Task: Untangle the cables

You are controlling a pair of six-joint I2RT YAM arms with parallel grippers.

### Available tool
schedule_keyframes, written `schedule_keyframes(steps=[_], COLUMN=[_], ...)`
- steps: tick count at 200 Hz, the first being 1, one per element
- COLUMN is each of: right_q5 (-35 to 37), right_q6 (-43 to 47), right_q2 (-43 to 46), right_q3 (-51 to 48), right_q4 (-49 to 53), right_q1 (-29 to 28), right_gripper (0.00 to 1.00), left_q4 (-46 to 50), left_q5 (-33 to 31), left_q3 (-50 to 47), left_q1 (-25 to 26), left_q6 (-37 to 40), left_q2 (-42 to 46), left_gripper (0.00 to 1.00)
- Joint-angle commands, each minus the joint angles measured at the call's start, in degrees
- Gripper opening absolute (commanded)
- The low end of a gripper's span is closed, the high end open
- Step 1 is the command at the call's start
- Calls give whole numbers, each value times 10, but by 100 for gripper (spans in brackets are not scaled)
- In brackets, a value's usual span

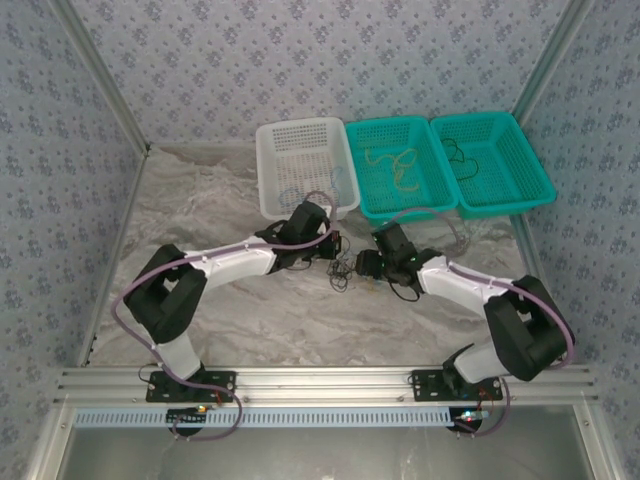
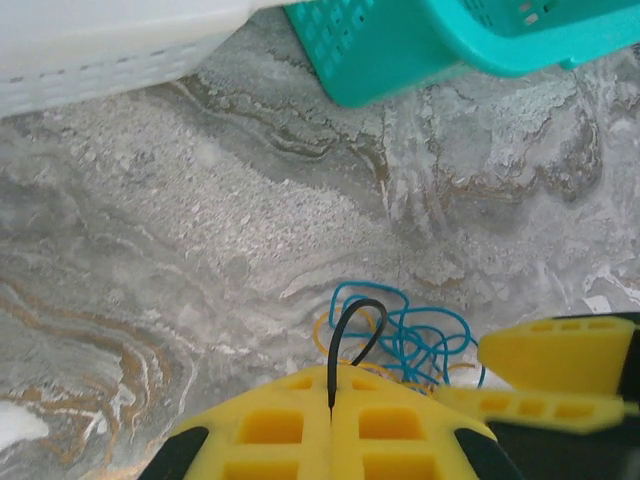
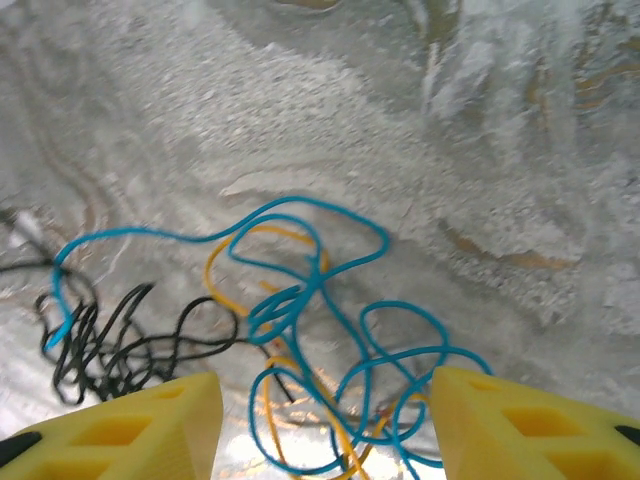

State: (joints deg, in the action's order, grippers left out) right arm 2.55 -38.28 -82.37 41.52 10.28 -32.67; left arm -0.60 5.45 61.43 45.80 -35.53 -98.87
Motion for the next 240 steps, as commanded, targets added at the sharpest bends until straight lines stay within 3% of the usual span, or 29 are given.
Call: schedule_keyframes(steps=[1, 83, 150, 178, 213, 240], right_q5=[50, 6, 44, 64, 72, 48], right_q6=[-18, -16, -31, -43, -34, 8], right_q2=[-18, -117, -141, -158, -138, -80], right_q3=[28, 102, 118, 120, 109, 73], right_q4=[38, -24, -45, -47, -42, -72], right_q1=[2, 8, 4, 6, 9, 12], right_gripper=[57, 52, 57, 46, 13, 0], left_q4=[22, 18, 19, 21, 22, 13], left_q5=[-17, -14, -15, -19, -30, -26], left_q3=[-13, -15, -17, -19, -37, -54], left_q1=[-1, -1, -1, -2, -6, -14], left_q6=[-8, -13, -22, -23, -33, -36], left_q2=[23, 14, 3, 2, 8, 17], left_gripper=[0, 0, 0, 0, 0, 4])
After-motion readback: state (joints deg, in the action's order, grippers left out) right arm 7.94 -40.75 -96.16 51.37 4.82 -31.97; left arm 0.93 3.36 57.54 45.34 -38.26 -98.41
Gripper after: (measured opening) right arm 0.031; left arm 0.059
